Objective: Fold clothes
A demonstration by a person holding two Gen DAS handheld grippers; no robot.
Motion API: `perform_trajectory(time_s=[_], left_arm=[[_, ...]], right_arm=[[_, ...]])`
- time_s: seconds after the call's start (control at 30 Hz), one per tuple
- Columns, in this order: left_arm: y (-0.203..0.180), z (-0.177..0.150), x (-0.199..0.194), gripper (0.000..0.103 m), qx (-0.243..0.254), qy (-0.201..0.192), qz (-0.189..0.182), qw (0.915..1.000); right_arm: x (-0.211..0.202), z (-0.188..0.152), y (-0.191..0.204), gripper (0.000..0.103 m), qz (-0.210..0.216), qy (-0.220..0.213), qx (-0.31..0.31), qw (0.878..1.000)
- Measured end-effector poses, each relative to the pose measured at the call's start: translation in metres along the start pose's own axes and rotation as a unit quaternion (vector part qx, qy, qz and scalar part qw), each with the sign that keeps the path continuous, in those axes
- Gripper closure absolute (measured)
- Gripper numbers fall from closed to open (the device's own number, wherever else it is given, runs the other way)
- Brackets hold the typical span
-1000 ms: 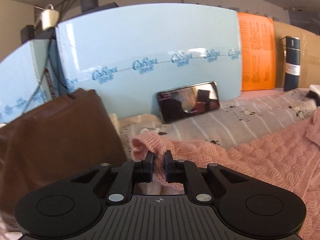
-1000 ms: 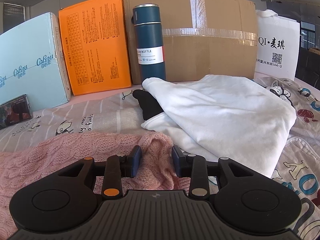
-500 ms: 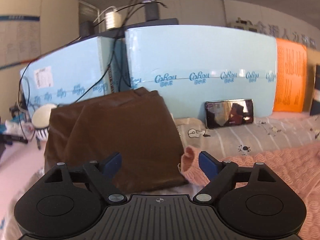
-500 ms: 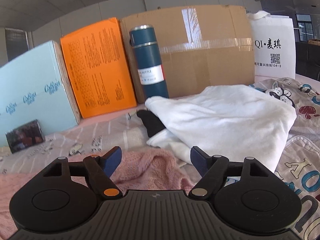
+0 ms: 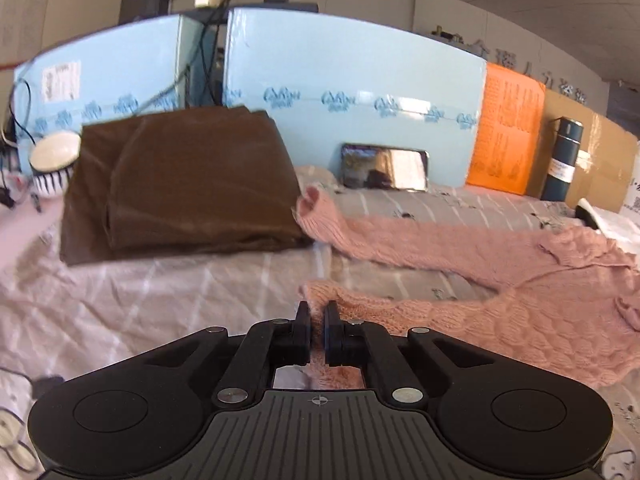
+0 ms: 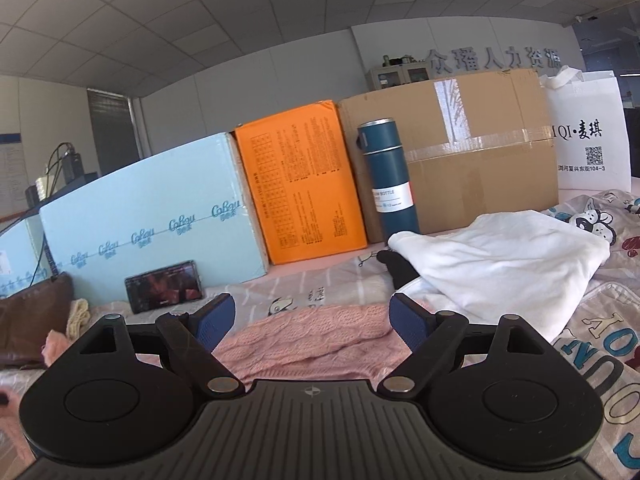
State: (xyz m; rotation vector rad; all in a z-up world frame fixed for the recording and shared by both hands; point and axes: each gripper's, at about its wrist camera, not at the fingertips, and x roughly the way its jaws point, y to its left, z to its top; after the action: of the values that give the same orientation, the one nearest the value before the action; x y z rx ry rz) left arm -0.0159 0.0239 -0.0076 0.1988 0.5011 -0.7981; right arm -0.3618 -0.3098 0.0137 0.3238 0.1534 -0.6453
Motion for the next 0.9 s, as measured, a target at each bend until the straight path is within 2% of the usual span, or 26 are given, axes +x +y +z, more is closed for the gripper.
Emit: perform_trajectory(time_s=[0.03,0.1,0.17,0.23,0.27,0.3,0.37,0.4,0.43,0.47,0.53,0.63,0.7,0.73,0.83,0.9], left_arm=[[-0.002,0.001,0.003,0.094,0.015,0.007,0.008,0.9998],[-0.003,0.001,0.002,0.086,0.012,-0.002,0.023,0.9996],[-0.004,0.001,-0.001,0.071,0.007,-0.013,0.039,0.9991],[-0.004,0.001,-0.003,0.034,0.002,-0.023,0.054,0.9983],[-0.005,0.002,-0.01,0.029,-0.007,-0.042,0.052,0.9978],[-0.007,0.004,-0.014,0.027,-0.014,-0.055,0.042,0.9975],[-0.013,0.007,-0.021,0.026,-0.022,-0.078,0.016,0.9966],[-0.018,0.009,-0.022,0.026,-0.023,-0.084,-0.004,0.9962],[-0.022,0.011,-0.022,0.026,-0.023,-0.09,-0.024,0.9954],[-0.03,0.012,-0.021,0.026,-0.018,-0.091,-0.045,0.9947],[-0.048,0.015,-0.017,0.026,-0.002,-0.091,-0.085,0.9922],[-0.074,0.018,-0.009,0.024,0.015,-0.084,-0.164,0.9828],[-0.097,0.018,-0.003,0.023,0.025,-0.079,-0.216,0.9729],[-0.107,0.019,-0.001,0.022,0.032,-0.077,-0.237,0.9678],[-0.142,0.018,0.006,0.014,0.057,-0.064,-0.291,0.9528],[-0.166,0.016,0.011,0.013,0.076,-0.052,-0.323,0.9418]], right_arm=[[-0.004,-0.004,0.005,0.02,0.014,0.009,-0.009,1.0],[-0.01,-0.013,0.014,0.02,0.053,0.034,-0.025,0.998],[-0.008,-0.026,0.022,0.02,0.097,0.072,-0.04,0.992],[-0.001,-0.037,0.028,0.023,0.12,0.111,-0.05,0.985],[0.003,-0.043,0.031,0.029,0.127,0.13,-0.055,0.982],[0.007,-0.048,0.034,0.033,0.131,0.149,-0.059,0.978],[0.013,-0.056,0.038,0.051,0.128,0.175,-0.063,0.974],[0.012,-0.057,0.039,0.054,0.13,0.175,-0.064,0.974],[0.01,-0.059,0.04,0.064,0.133,0.176,-0.065,0.973],[0.008,-0.059,0.04,0.079,0.136,0.174,-0.063,0.973],[-0.003,-0.057,0.033,0.091,0.143,0.155,-0.043,0.977],[-0.036,-0.049,0.014,0.092,0.168,0.097,0.013,0.981],[-0.066,-0.046,0.0,0.092,0.201,0.056,0.044,0.977],[-0.078,-0.046,-0.004,0.092,0.208,0.05,0.046,0.976],[-0.109,-0.056,-0.008,0.092,0.211,0.069,0.024,0.975],[-0.124,-0.064,-0.006,0.092,0.213,0.089,0.009,0.973]])
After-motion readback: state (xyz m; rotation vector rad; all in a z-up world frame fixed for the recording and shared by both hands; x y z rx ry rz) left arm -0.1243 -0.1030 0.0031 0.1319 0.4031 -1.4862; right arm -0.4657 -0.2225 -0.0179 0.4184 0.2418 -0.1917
